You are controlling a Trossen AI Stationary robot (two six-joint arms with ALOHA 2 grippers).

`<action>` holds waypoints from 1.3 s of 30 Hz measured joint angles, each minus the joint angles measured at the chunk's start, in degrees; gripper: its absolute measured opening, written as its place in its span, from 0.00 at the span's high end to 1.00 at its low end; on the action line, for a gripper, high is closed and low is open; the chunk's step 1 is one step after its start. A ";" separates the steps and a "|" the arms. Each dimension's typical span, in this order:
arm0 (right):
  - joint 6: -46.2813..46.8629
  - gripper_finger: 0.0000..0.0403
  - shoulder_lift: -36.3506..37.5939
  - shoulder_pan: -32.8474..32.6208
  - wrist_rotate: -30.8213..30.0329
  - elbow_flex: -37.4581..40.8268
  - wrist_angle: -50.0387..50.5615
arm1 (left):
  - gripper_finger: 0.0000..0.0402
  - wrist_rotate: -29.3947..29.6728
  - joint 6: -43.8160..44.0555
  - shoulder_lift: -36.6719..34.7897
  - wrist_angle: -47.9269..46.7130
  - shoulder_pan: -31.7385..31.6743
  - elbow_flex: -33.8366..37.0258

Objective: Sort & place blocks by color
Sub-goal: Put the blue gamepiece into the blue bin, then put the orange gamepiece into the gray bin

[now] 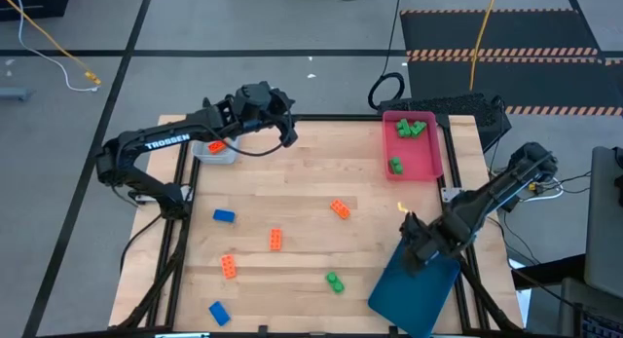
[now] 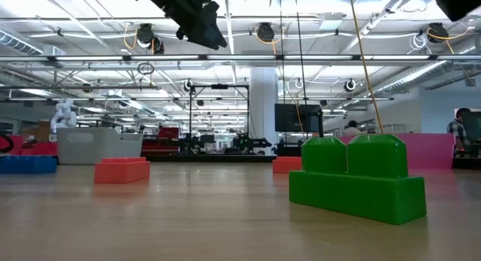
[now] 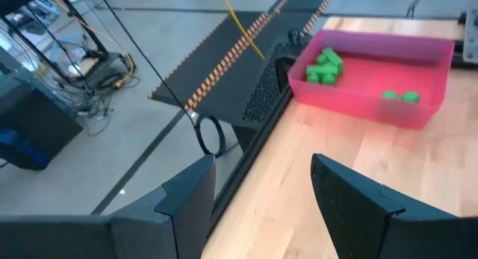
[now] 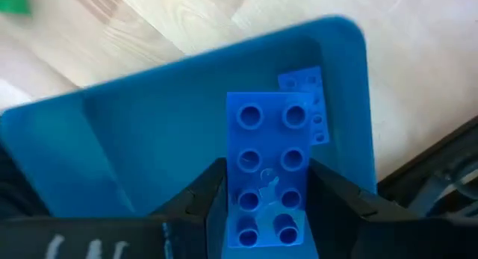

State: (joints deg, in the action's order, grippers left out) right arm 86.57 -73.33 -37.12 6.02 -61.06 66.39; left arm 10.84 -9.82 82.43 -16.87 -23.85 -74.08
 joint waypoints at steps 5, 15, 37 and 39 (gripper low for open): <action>3.54 0.68 -0.03 -2.89 -0.14 5.13 -6.94 | 0.44 -2.16 -0.34 0.82 1.98 -0.14 -0.04; 0.90 0.31 0.67 -3.43 -0.10 11.32 -9.99 | 0.44 -6.31 1.31 3.61 1.56 0.86 0.00; -19.63 0.31 15.83 9.64 -16.28 11.35 -22.67 | 0.44 -6.19 0.49 3.30 -4.31 4.44 0.00; -25.69 0.31 15.16 13.51 -17.49 11.35 -24.69 | 0.44 -6.25 -0.68 2.16 -4.38 5.19 0.00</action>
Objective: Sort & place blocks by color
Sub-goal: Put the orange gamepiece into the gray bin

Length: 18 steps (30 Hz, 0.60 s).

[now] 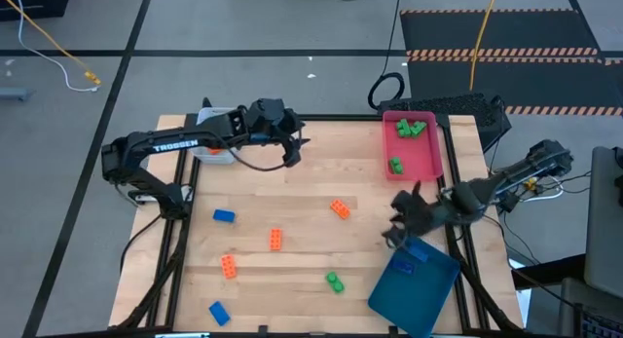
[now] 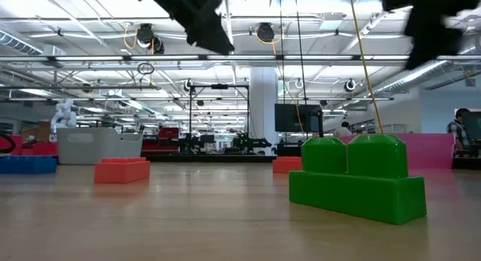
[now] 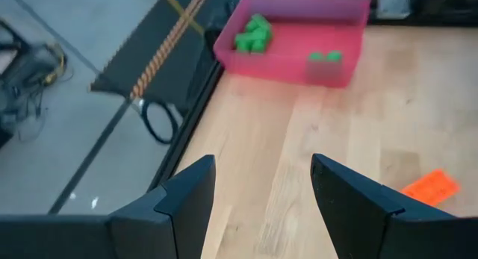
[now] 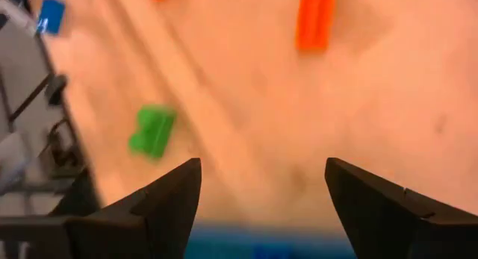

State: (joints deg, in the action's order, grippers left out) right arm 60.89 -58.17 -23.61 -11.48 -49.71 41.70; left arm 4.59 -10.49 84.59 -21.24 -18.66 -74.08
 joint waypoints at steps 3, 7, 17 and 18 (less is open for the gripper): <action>-11.09 0.31 -2.78 6.24 -0.73 0.00 -5.13 | 0.44 0.01 -1.08 -2.63 0.25 1.35 -0.07; -23.37 0.31 -8.57 12.40 -0.66 -0.04 -11.20 | 0.44 0.05 -0.16 -5.99 -1.57 3.23 -0.07; -33.70 0.31 -24.95 18.58 -0.79 -0.02 -20.81 | 0.44 4.06 1.59 -8.93 -6.63 5.89 0.02; -34.81 0.31 -26.06 18.85 -0.65 -0.02 -22.66 | 0.44 4.04 1.59 -8.91 -6.03 6.09 0.02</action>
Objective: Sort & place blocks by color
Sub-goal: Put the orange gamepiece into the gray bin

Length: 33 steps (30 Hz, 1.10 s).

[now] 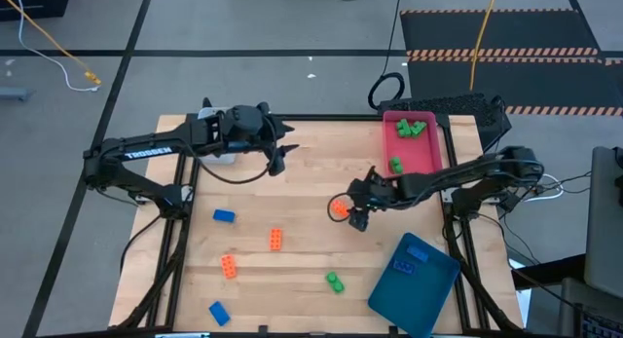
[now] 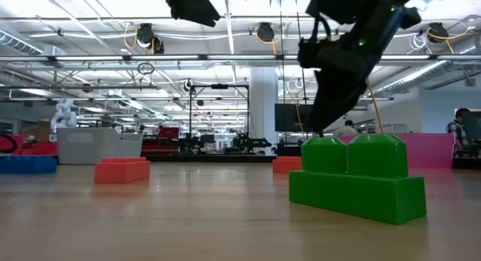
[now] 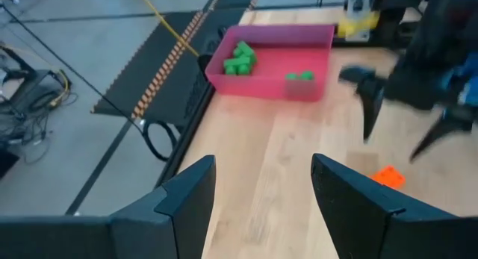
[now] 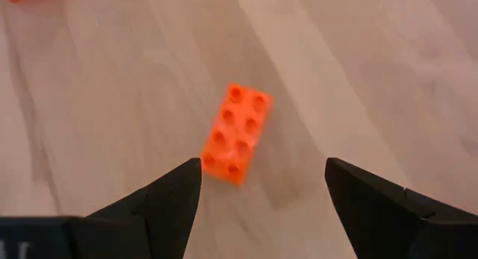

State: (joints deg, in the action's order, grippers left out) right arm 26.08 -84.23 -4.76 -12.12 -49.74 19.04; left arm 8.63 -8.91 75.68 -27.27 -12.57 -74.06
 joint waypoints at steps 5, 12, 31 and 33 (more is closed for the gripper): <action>-2.82 0.31 -5.68 0.68 0.18 0.00 -4.70 | 0.44 -0.09 0.02 0.02 0.08 0.80 0.00; -3.01 0.31 -9.91 0.66 -0.89 -0.11 -6.86 | 0.44 -0.08 -0.16 0.04 1.57 1.08 0.00; -4.22 0.31 -7.37 -1.61 -5.99 0.00 -9.59 | 0.44 -0.08 -0.79 0.11 5.08 0.76 1.88; -2.66 0.31 -7.84 -1.61 -6.01 0.00 -9.06 | 0.44 -0.15 0.29 0.11 6.30 0.76 1.88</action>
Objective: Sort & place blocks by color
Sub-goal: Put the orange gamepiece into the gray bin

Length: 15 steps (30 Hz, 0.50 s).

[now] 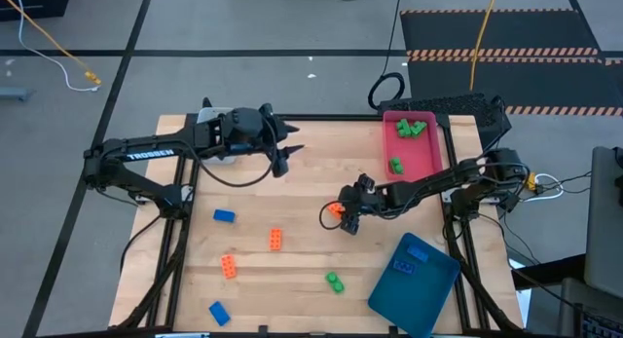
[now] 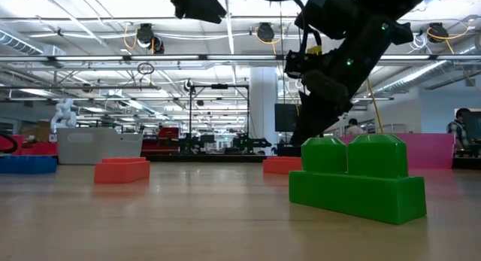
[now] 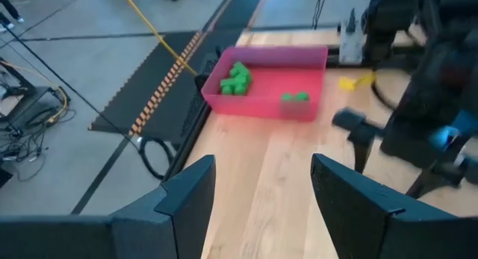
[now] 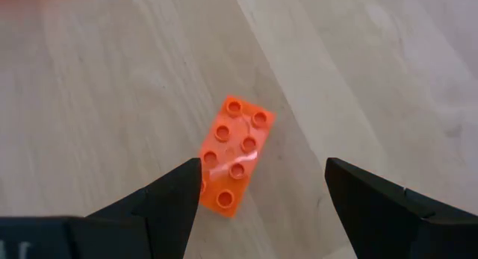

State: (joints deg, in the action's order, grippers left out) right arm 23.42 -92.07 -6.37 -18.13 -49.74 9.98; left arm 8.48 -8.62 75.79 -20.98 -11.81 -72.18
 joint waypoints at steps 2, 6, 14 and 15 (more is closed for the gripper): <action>1.16 0.31 -0.07 0.27 -0.06 0.04 1.26 | 0.44 -1.40 1.29 0.00 2.00 0.11 0.00; 2.37 0.31 -0.01 0.68 0.05 0.04 1.86 | 0.44 -5.14 1.53 1.05 5.08 0.47 -0.02; 0.95 0.31 0.00 0.68 0.19 0.04 1.15 | 0.44 -7.08 -1.41 3.28 6.14 0.17 0.11; 1.14 0.31 0.00 0.68 0.25 0.04 1.16 | 0.44 -7.08 -1.38 3.42 6.50 0.16 0.05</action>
State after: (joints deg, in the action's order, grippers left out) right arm 24.56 -92.07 -5.69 -17.88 -49.69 11.14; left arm 1.41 -10.00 79.21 -14.48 -11.65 -72.14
